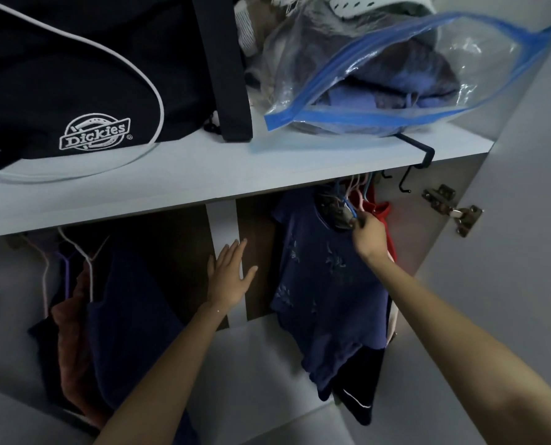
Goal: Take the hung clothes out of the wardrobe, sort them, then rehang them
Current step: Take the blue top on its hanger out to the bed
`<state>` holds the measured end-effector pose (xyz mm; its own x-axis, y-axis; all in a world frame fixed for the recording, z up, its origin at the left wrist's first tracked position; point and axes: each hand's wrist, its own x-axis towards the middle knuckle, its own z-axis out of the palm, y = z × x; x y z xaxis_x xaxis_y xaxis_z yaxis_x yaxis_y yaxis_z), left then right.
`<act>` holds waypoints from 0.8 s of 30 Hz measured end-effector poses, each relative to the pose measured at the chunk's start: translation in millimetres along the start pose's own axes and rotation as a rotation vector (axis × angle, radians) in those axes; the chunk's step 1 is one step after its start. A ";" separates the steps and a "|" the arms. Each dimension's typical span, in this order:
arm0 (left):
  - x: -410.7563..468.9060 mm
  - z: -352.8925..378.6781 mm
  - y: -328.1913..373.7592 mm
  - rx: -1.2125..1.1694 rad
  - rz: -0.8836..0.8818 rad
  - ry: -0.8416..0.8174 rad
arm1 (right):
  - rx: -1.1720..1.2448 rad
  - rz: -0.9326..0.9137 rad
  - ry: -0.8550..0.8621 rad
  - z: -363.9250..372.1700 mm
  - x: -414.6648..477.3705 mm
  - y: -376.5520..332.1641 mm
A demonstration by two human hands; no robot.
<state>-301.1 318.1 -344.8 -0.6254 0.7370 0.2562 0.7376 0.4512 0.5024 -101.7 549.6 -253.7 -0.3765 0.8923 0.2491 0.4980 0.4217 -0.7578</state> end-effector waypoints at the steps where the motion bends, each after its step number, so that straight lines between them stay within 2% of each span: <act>1: 1.2 0.9 2.3 -0.003 0.009 -0.005 | -0.011 -0.010 -0.008 -1.5 -2.4 -0.3; 11: 14.8 1.3 24.0 -0.019 0.086 -0.042 | -0.064 -0.068 -0.061 -22.7 -30.5 5.8; 20: 38.2 11.5 39.4 -0.022 0.278 -0.029 | -0.157 -0.144 -0.149 -47.8 -85.5 14.6; 24: 39.4 26.4 49.5 -0.024 0.314 -0.095 | -0.202 -0.181 -0.186 -57.0 -115.7 23.8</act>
<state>-282.5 382.8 -331.7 -0.3408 0.8825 0.3240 0.8836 0.1829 0.4310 -1.8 465.6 -266.2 -0.5998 0.7631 0.2407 0.5476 0.6108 -0.5718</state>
